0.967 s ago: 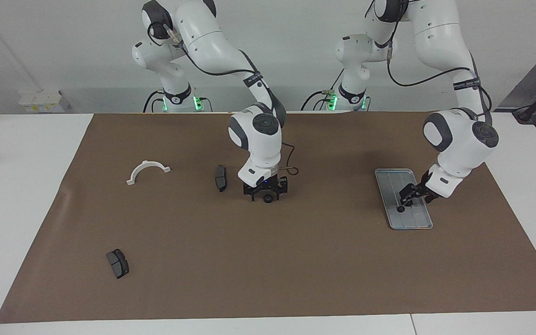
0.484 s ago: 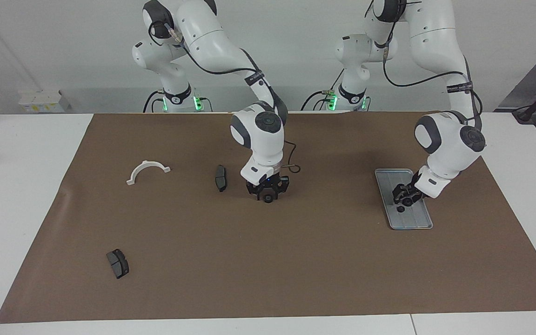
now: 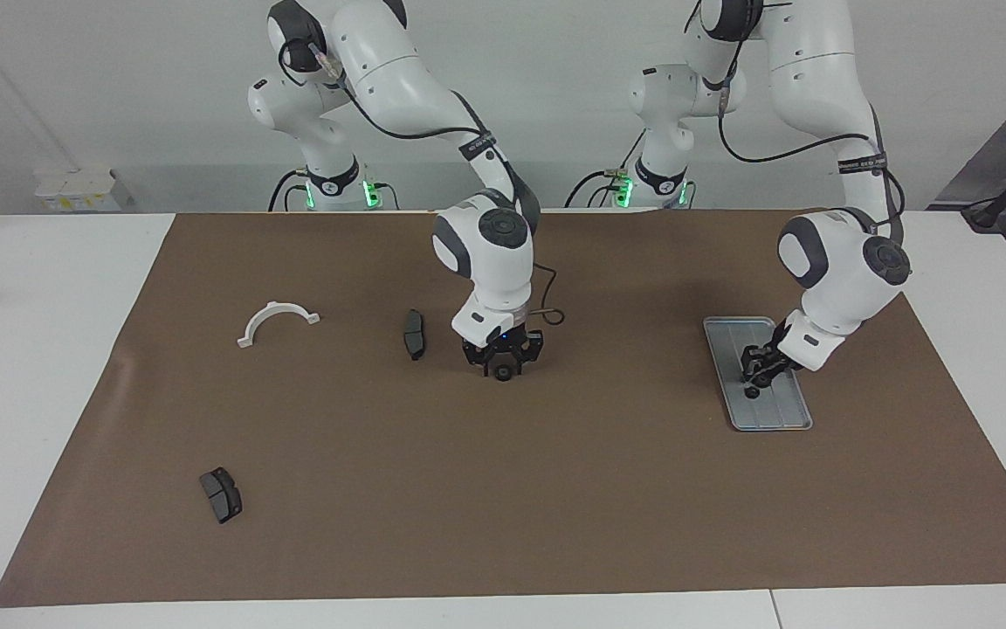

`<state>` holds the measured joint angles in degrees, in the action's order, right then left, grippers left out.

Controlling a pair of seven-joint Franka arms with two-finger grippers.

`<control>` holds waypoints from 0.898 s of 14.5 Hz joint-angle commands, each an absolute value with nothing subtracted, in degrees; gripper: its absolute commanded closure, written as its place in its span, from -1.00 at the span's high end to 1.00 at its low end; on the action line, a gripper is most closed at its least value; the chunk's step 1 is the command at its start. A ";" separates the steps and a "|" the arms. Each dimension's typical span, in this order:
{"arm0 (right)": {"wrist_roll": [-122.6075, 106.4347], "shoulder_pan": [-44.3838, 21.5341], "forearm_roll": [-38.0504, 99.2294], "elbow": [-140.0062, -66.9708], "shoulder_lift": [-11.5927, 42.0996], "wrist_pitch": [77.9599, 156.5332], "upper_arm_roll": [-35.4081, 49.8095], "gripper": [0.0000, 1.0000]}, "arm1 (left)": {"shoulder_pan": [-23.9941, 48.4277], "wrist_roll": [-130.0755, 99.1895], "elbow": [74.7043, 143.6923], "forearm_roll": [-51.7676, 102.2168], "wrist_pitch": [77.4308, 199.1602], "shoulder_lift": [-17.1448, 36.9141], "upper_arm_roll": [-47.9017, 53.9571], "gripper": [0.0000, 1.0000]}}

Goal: Place bearing gear from tray to pile

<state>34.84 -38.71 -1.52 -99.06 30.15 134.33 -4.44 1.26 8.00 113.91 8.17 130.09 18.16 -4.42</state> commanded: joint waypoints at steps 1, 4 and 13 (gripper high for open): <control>36.83 -39.02 -2.02 -102.65 28.65 137.80 -4.40 0.15 | 1.58 8.96 116.28 7.82 131.13 16.35 -4.83 -0.63; 36.74 -39.02 -2.02 -103.27 28.56 139.04 -4.48 -0.82 | 1.58 8.96 115.14 7.74 129.91 16.52 -4.83 -0.93; 36.05 -30.79 -2.55 -102.92 14.09 124.57 -5.36 -1.00 | 9.56 -2.78 104.24 7.12 122.08 18.37 -4.75 -0.99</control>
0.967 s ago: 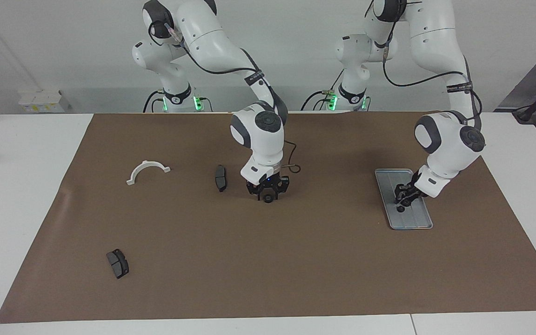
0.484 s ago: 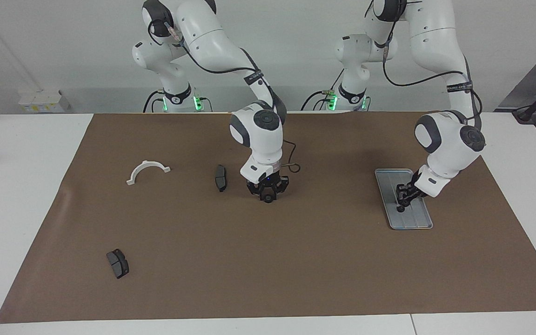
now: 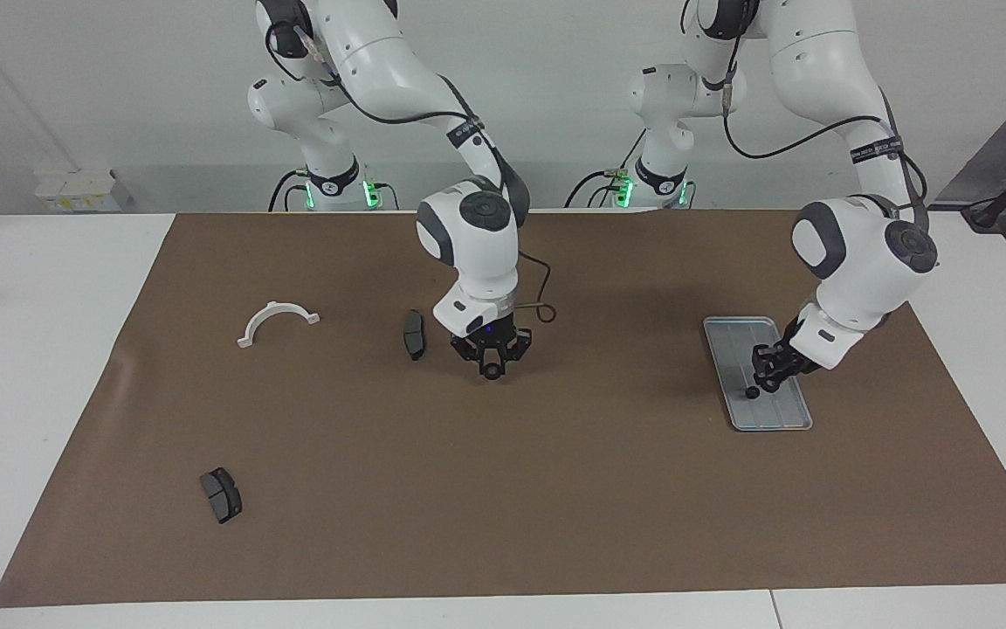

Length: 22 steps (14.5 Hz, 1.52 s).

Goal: Place bearing gear from tray to pile

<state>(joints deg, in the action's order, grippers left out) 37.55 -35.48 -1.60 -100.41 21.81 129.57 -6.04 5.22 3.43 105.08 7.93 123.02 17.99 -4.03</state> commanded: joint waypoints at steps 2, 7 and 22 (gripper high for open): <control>29.65 -25.60 -2.55 -102.92 10.83 120.26 -5.36 -1.00 | 14.92 -10.07 104.33 7.12 122.69 18.37 -4.75 -0.99; 10.75 -10.31 -1.50 -105.45 7.91 117.24 -5.19 -1.00 | 32.05 -27.75 104.50 7.73 128.66 18.63 -4.57 -0.99; -0.09 -0.17 3.78 -117.69 13.89 137.82 -5.19 1.00 | 43.18 -34.98 100.11 7.56 137.38 25.14 -5.01 1.00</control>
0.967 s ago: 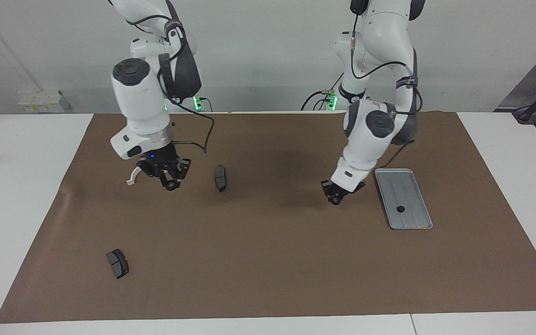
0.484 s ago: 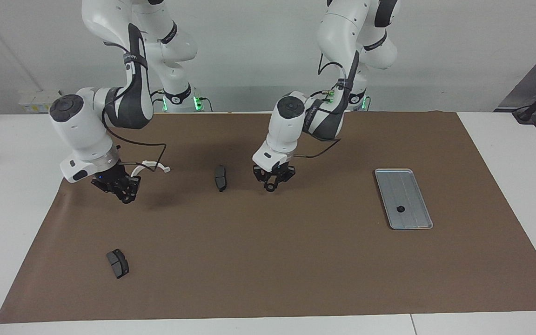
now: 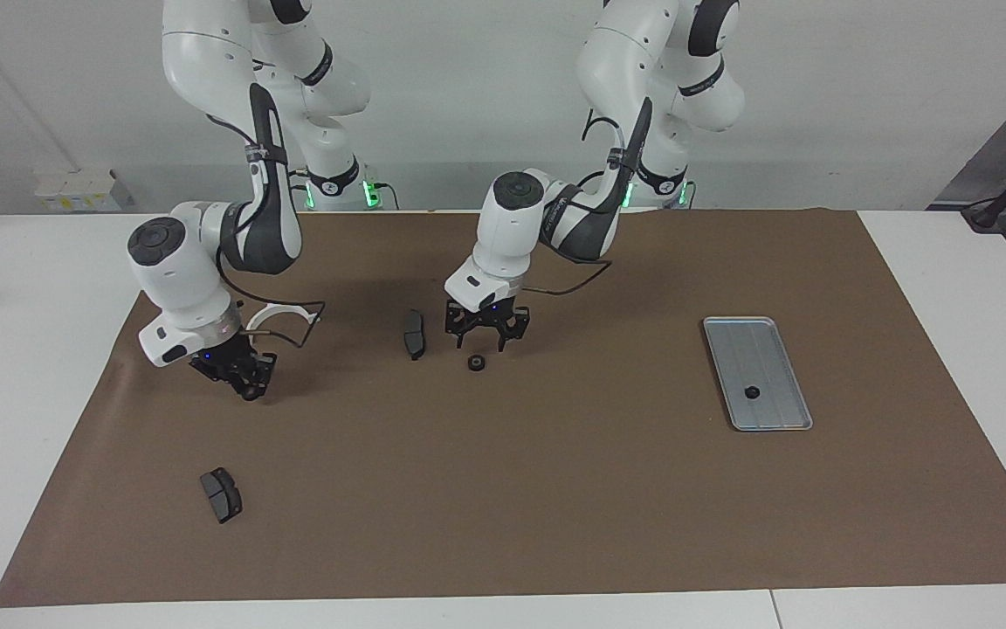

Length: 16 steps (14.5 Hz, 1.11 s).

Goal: Place bearing gear from tray to pile

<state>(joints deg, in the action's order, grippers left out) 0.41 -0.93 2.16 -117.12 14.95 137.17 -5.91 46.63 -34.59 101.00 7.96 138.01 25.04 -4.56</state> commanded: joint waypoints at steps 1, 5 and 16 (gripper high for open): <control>0.87 -0.70 3.78 -116.99 13.28 137.64 -5.10 1.00 | 39.59 -34.63 100.11 7.21 136.50 24.53 -5.01 1.00; 7.18 -4.64 3.69 -111.02 10.64 129.67 -4.57 1.00 | 26.75 -29.46 100.11 7.12 131.94 20.84 -5.10 1.00; 26.70 -30.13 2.29 -103.46 16.95 128.49 -4.48 1.00 | 2.56 0.77 106.78 7.21 129.02 17.49 -5.10 1.00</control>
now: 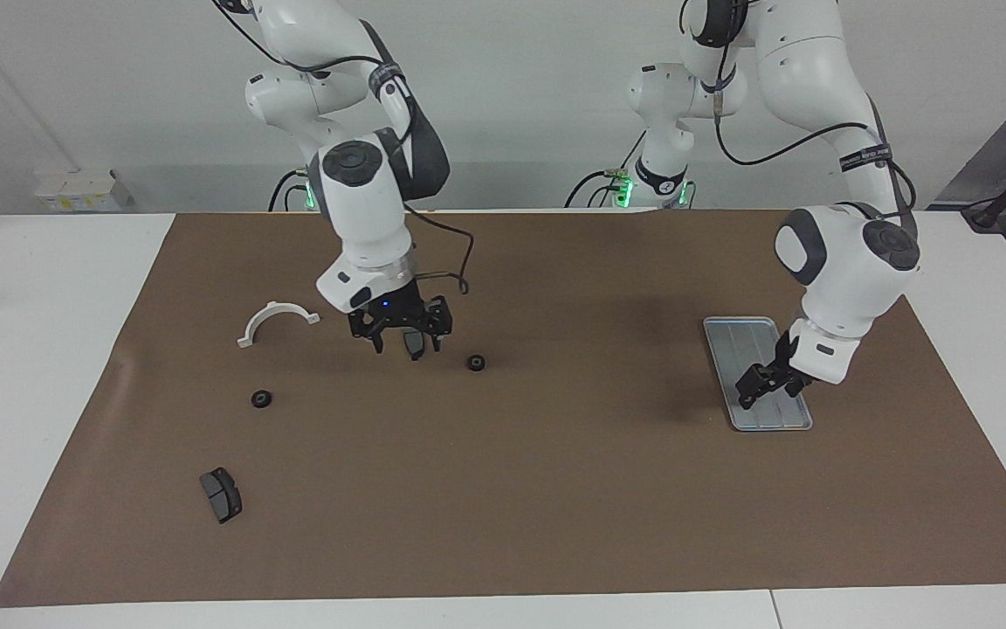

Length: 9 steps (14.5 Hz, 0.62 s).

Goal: Place bearing gear from tray to pile

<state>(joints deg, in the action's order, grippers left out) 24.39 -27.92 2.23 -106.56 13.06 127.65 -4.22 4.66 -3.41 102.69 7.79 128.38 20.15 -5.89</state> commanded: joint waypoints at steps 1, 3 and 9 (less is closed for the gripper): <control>27.76 -31.36 2.20 -103.36 17.57 129.54 -4.57 1.00 | 1.94 1.40 107.22 7.21 129.72 17.40 -5.10 1.00; 28.30 -33.30 1.85 -103.36 19.68 131.13 -4.48 1.00 | 1.93 1.23 109.24 7.21 132.79 17.67 -5.01 1.00; 28.48 -34.63 -1.32 -103.88 26.02 136.76 -4.57 0.84 | 2.90 0.70 111.27 7.38 134.21 17.84 -5.01 0.49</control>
<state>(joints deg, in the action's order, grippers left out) 27.57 -34.62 0.05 -104.85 25.09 136.49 -4.34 2.26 0.86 109.20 7.79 133.23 19.57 -4.63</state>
